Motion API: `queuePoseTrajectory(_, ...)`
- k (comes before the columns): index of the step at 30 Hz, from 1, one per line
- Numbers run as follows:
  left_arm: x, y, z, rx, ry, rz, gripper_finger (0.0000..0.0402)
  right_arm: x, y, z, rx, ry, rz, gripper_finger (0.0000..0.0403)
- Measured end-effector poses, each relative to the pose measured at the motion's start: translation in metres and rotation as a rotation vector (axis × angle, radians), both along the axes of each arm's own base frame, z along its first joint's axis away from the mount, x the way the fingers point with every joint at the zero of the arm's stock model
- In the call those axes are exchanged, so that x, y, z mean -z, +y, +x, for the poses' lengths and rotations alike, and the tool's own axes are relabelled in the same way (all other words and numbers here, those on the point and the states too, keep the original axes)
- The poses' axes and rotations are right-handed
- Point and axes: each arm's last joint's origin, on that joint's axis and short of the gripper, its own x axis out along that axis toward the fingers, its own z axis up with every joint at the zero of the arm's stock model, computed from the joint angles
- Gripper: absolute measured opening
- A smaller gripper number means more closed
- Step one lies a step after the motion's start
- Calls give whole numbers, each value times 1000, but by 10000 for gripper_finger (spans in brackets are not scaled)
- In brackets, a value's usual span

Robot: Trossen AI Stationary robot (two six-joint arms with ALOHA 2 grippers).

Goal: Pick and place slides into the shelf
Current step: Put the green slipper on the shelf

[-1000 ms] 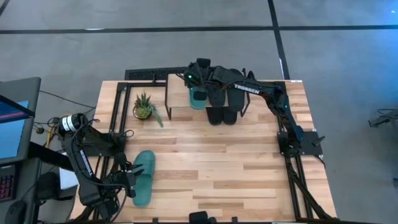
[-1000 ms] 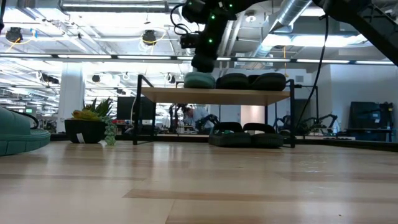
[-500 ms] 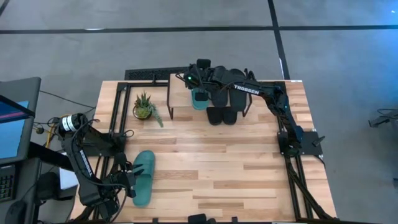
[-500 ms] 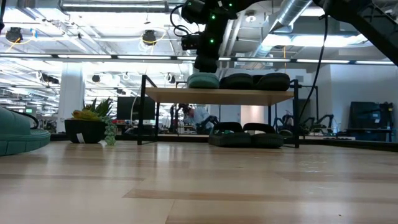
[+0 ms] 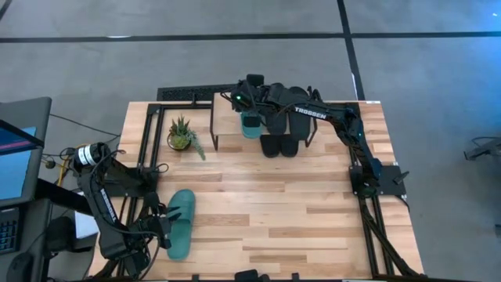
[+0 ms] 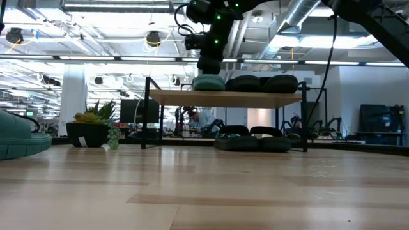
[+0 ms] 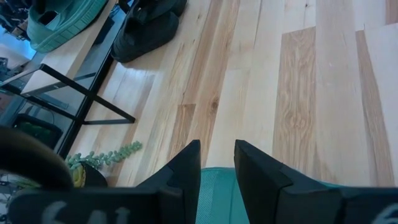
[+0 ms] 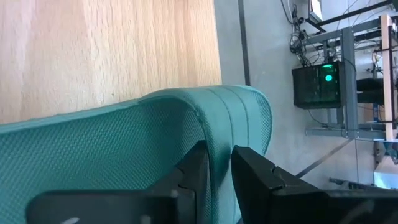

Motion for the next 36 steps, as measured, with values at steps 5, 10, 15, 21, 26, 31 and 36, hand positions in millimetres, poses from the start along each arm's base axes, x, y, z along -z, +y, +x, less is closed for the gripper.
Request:
queuePoseTrajectory(5, 0, 0, 0, -2, 3, -1, 88, 0, 0, 0, -16, -5, 16, 64)
queuePoseTrajectory(10, 0, 0, 0, -2, 4, -2, 88, 0, 2, 1, -26, -2, 15, 64)
queuePoseTrajectory(15, 0, 0, 0, -2, 4, -2, 88, 0, 3, 2, -30, -2, 17, 64)
queuePoseTrajectory(21, 0, 0, 0, -2, 4, -2, 88, 1, 5, 0, -32, 14, 22, 64)
queuePoseTrajectory(26, 0, 0, 0, -2, 4, -2, 88, -2, 7, -1, -35, 16, 23, 64)
queuePoseTrajectory(31, 0, 0, 0, -3, 4, -3, 88, -4, 8, -4, -40, 23, 34, 64)
queuePoseTrajectory(36, 0, 0, 0, -3, 4, -3, 88, -7, 9, -5, -44, 14, 47, 64)
